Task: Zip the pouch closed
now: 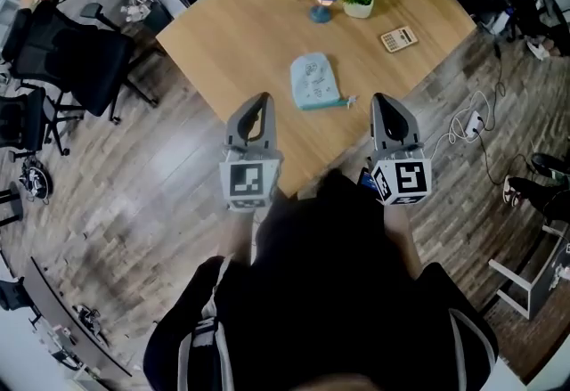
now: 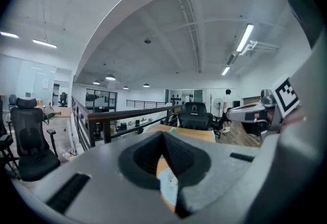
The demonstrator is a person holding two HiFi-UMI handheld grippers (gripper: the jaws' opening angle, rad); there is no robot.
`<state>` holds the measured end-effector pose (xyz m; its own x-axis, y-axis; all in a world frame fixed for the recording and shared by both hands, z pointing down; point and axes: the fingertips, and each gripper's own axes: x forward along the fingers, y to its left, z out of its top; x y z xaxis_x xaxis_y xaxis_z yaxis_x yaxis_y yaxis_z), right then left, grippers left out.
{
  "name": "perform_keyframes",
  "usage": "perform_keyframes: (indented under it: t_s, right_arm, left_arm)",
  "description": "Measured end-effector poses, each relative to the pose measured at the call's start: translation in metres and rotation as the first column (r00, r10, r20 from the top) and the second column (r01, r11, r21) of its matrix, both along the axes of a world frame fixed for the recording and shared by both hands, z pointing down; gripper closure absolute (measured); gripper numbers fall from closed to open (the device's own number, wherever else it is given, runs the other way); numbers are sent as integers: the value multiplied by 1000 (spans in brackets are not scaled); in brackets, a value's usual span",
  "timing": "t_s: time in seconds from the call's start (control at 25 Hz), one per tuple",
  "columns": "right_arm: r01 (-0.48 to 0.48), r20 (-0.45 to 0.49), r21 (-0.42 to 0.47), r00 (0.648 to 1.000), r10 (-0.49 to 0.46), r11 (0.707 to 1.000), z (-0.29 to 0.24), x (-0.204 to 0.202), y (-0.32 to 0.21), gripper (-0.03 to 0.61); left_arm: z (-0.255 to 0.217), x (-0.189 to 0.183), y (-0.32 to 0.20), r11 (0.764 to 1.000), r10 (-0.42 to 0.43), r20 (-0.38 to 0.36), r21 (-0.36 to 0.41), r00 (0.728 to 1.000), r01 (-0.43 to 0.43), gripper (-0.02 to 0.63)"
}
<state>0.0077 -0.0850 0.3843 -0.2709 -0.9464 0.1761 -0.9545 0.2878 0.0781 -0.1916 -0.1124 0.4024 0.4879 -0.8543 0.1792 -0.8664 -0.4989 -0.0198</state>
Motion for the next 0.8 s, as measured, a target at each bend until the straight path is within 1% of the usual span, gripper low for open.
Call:
perform_keyframes:
  t_s: [0.16,0.36,0.48,0.6,0.64,0.72,0.76,0.8]
  right_arm:
    - [50,17,-22,999,-50,999,12,9,-24,563]
    - [122,57,-41,991,-120,992,26,32,-52,563]
    - [139,81,-41,988,-135,989,32,52,-61,563]
    - [148,96,-45,985,-143,988,38,67,-64,563]
    - [157,106,-61,983,-150,986,45,69,-65,563]
    - [180,129,-134,978,-163,974,75,70,-66,563]
    - [195,138,-188,976,-171,963,97,69,-67,563]
    - [213,143,-252,973,-181,944,123,68,-67,563]
  left_arm:
    - [7,13,-14,999,-34,12,-19,999,34,615]
    - [19,41,-30,991,-110,42,-68,993,113,615]
    - [21,63,-28,990,-115,69,-76,991,120,615]
    - [29,79,-28,987,-116,72,-101,991,123,615]
    - [33,85,-28,986,-114,69,-113,991,121,615]
    - [50,96,-26,982,-100,66,-152,993,110,615]
    - [61,102,-24,979,-92,66,-178,994,102,615]
    - [71,108,-23,974,-85,63,-205,994,96,615]
